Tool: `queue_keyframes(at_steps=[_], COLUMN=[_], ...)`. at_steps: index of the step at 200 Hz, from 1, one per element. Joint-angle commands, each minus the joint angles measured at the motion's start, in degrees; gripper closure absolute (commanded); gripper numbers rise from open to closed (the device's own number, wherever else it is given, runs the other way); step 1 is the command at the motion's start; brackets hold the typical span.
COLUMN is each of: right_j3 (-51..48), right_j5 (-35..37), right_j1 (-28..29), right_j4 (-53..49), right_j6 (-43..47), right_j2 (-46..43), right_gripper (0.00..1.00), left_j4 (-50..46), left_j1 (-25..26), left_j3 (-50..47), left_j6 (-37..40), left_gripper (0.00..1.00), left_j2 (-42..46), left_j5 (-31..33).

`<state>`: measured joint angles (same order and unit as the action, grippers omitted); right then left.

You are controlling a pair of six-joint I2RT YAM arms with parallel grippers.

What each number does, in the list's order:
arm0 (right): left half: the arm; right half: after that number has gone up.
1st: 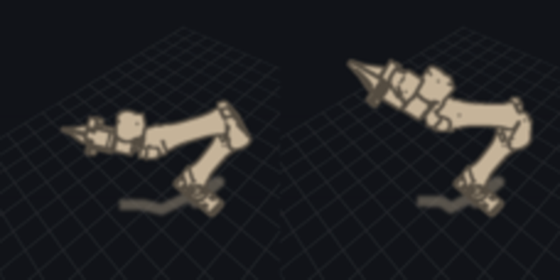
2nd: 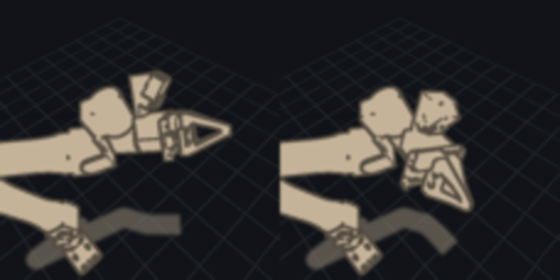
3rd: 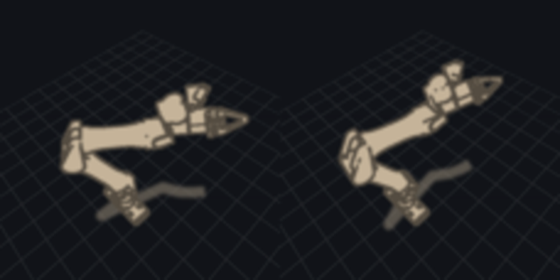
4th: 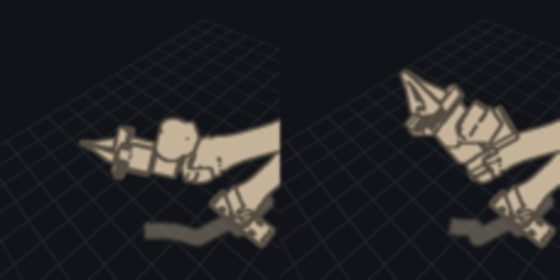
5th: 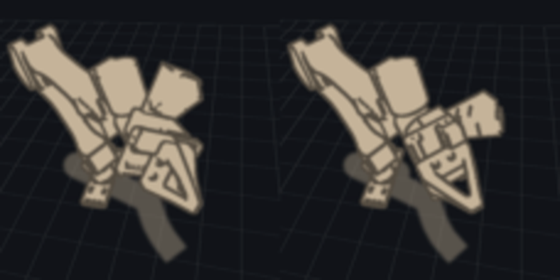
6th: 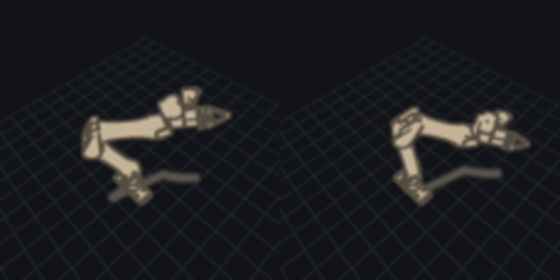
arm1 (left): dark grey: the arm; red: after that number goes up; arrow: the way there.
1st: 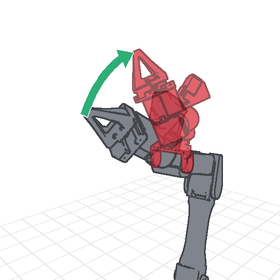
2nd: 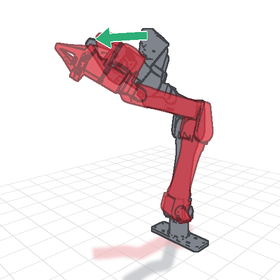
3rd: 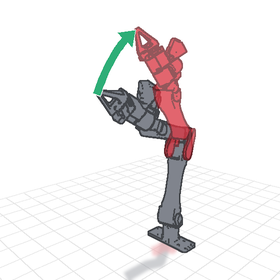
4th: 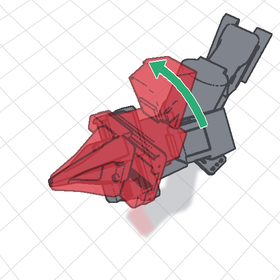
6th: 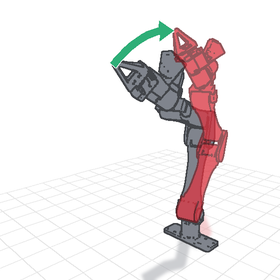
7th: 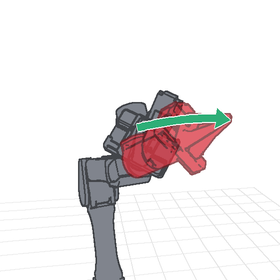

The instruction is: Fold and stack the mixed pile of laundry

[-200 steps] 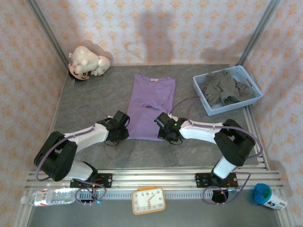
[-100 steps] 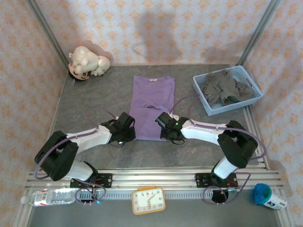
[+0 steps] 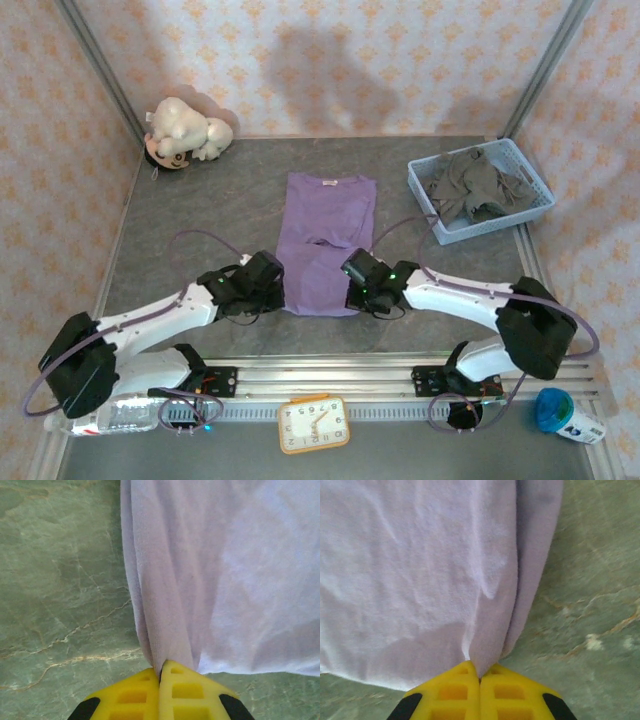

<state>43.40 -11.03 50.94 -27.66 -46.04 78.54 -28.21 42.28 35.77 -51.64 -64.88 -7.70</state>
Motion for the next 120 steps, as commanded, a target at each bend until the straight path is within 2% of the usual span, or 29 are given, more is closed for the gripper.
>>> queue_keyframes(at_steps=[1,31,64,84,120], right_j3=[2.03,6.17,8.63,11.24,18.83], right_j5=[0.33,3.49,3.98,3.95,2.21], right_j1=[-0.49,-4.38,-11.36,-15.3,-21.11], right_j4=[-2.03,-3.48,2.31,6.63,13.72], right_j6=[-3.07,-3.13,-1.71,-0.47,1.62], right_j2=[-4.58,-9.65,-12.46,-11.0,-0.06], right_gripper=[1.0,1.0,1.0,1.0,1.0], left_j4=[-4.41,-4.9,2.45,5.84,10.02], left_j1=[-0.01,-1.83,-6.77,-9.69,-14.12], left_j3=[3.19,11.76,17.16,21.83,32.7], left_j6=[-2.61,1.37,4.97,7.26,11.0], left_gripper=[1.0,1.0,1.0,1.0,1.0], left_j2=[2.89,0.77,-2.72,-7.22,-19.26], left_j5=[7.0,12.34,14.13,13.94,13.23])
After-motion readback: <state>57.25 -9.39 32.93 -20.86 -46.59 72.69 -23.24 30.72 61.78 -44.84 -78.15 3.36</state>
